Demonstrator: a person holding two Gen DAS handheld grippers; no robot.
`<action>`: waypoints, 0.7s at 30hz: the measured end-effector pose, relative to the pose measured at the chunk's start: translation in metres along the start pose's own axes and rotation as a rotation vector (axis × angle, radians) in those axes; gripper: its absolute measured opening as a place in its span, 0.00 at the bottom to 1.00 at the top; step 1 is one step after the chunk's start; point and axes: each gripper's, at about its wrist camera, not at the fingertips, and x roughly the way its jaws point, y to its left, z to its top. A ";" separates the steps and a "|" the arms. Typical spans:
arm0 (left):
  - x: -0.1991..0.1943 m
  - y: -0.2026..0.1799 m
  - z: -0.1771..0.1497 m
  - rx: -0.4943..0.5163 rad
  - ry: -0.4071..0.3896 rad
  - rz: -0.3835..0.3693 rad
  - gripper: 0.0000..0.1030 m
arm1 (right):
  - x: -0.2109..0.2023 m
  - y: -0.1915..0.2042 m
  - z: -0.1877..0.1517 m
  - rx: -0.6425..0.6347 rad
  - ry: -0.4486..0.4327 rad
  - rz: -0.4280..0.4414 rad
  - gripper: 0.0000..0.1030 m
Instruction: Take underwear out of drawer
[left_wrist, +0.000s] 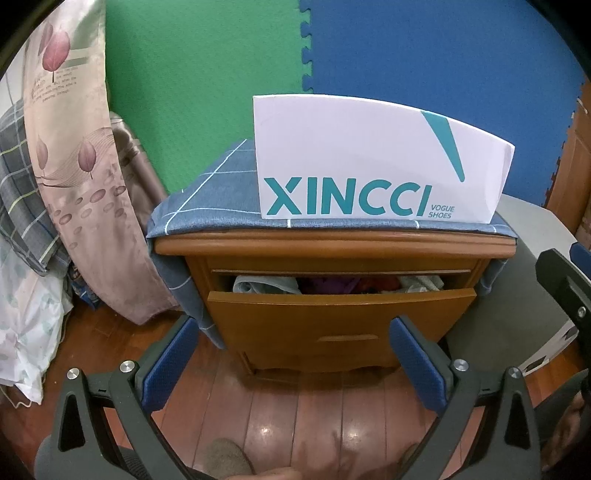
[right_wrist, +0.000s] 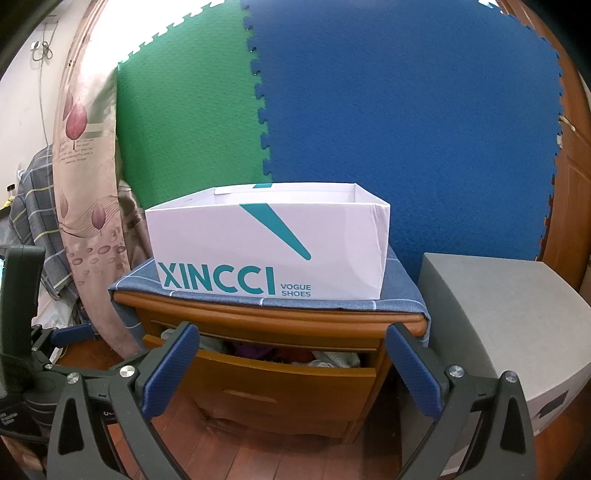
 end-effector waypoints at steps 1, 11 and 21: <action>0.000 0.000 0.000 0.000 0.001 0.000 0.99 | 0.000 0.000 0.000 0.000 0.000 0.000 1.00; -0.001 0.001 -0.005 -0.006 0.003 -0.003 0.99 | 0.000 0.000 0.000 0.001 0.001 0.001 1.00; 0.000 0.000 -0.003 -0.007 0.007 -0.001 0.99 | 0.000 0.000 -0.001 0.002 0.001 0.003 1.00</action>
